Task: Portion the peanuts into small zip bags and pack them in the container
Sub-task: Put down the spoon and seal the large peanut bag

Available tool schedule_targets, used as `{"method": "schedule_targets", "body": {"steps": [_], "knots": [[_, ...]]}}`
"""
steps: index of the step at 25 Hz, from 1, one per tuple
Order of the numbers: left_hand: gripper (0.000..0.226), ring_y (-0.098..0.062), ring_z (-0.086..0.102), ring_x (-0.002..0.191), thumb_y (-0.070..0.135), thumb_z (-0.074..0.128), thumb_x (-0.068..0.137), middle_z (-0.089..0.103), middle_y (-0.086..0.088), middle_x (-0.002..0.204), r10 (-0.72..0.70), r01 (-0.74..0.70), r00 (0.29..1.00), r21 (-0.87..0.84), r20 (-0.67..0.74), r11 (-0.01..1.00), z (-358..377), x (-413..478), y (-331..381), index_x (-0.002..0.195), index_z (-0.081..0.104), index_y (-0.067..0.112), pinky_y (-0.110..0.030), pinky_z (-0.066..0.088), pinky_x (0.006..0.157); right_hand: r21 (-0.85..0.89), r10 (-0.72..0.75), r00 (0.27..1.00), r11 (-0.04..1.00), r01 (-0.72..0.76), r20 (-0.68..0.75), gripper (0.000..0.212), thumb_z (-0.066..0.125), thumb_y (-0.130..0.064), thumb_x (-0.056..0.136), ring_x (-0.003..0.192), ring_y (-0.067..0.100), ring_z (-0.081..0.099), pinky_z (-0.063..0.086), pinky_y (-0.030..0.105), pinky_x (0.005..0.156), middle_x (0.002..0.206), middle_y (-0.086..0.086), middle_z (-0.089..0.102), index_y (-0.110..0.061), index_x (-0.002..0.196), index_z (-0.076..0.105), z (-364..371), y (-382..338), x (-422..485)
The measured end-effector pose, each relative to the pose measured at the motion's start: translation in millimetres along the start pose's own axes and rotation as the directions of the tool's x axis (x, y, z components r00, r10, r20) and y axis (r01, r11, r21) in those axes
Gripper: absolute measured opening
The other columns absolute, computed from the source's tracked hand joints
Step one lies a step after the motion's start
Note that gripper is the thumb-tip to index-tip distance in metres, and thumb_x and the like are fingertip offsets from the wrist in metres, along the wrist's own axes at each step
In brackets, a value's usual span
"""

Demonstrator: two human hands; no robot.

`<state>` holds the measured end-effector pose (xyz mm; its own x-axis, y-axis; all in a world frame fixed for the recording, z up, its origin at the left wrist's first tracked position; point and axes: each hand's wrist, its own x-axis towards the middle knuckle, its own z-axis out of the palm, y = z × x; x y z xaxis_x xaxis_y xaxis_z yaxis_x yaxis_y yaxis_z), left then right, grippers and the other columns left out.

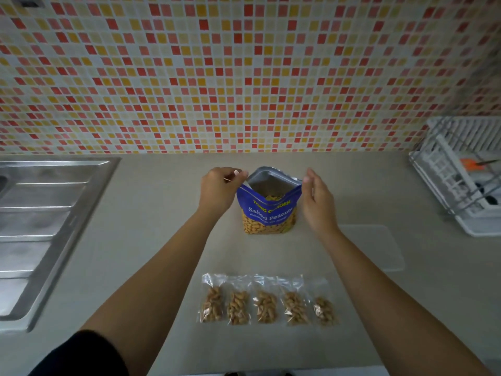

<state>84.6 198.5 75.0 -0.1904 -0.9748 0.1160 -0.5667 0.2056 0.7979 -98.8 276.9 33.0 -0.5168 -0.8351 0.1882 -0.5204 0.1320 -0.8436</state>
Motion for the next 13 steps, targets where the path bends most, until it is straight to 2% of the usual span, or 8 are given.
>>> {"method": "schedule_targets", "body": {"steps": [2,3,6,8,9,11,13], "knots": [[0.024,-0.007,0.048,0.062,0.029,0.056,0.091,0.061,-0.001,0.069,0.06,-0.06,0.998,0.004,0.031,0.998,-1.0,2.2,5.4,0.083,0.069,0.009,-0.024,0.035,0.058,0.0,-0.056,0.998,0.998,0.056,0.027,0.035,0.041,-0.023,0.099,0.109,0.017,0.057,0.032,-0.004,0.081,0.124,0.009,0.061,-0.006,0.126,0.054,-0.4,4.0,5.6],[0.024,-0.008,0.051,0.067,0.028,0.056,0.092,0.065,-0.002,0.075,0.109,-0.11,0.992,0.007,0.062,0.994,-3.5,2.3,8.7,0.087,0.07,0.009,-0.021,0.036,0.058,0.02,-0.078,0.997,0.997,0.078,0.022,0.031,0.043,-0.022,0.098,0.1,0.013,0.059,0.033,-0.006,0.073,0.116,0.006,0.065,-0.007,0.12,0.059,-0.7,6.4,7.3],[0.024,-0.01,0.057,0.078,0.028,0.058,0.09,0.07,-0.002,0.091,0.363,-0.375,0.924,0.104,0.121,0.921,-17.5,-1.6,23.6,0.101,0.072,0.011,-0.009,0.038,0.062,0.081,-0.105,0.994,0.992,0.101,0.043,0.024,0.047,-0.023,0.096,0.078,-0.005,0.06,0.039,-0.001,0.063,0.093,-0.002,0.067,-0.009,0.105,0.065,-3.3,12.4,10.7],[0.022,-0.009,0.06,0.075,0.027,0.059,0.089,0.071,0.001,0.087,0.43,-0.437,0.899,0.085,0.086,0.895,-30.4,-6.1,32.2,0.099,0.072,0.012,-0.009,0.042,0.062,0.088,-0.113,0.992,0.99,0.108,0.049,0.021,0.049,-0.022,0.095,0.069,-0.013,0.057,0.038,0.002,0.059,0.082,-0.003,0.065,-0.008,0.097,0.066,-5.0,14.3,13.3],[0.019,-0.01,0.061,0.073,0.026,0.06,0.089,0.07,0.003,0.081,0.398,-0.398,0.917,0.018,0.023,0.917,-37.7,-8.0,32.2,0.096,0.072,0.013,-0.011,0.045,0.063,0.088,-0.113,0.992,0.99,0.108,0.049,0.021,0.05,-0.021,0.095,0.068,-0.014,0.057,0.038,0.003,0.059,0.08,-0.003,0.064,-0.008,0.095,0.066,-5.3,15.0,14.3],[0.01,-0.01,0.064,0.069,0.022,0.061,0.089,0.066,0.005,0.074,0.198,-0.227,0.971,-0.263,-0.132,0.938,-55.5,-10.8,19.2,0.087,0.069,0.016,-0.016,0.051,0.065,0.081,-0.114,0.992,0.991,0.109,0.057,0.021,0.049,-0.021,0.095,0.068,-0.015,0.056,0.038,0.003,0.059,0.08,-0.004,0.063,-0.008,0.096,0.066,-5.3,14.9,15.4],[0.007,-0.009,0.065,0.066,0.015,0.061,0.089,0.063,-0.003,0.076,-0.078,-0.079,0.969,-0.593,-0.234,0.801,-70.6,-17.1,-12.1,0.083,0.065,0.015,-0.019,0.054,0.068,0.085,-0.105,0.993,0.991,0.1,0.059,0.022,0.049,-0.021,0.096,0.067,-0.015,0.055,0.038,0.003,0.058,0.08,-0.003,0.063,-0.007,0.097,0.065,-4.7,14.8,15.6]]}}
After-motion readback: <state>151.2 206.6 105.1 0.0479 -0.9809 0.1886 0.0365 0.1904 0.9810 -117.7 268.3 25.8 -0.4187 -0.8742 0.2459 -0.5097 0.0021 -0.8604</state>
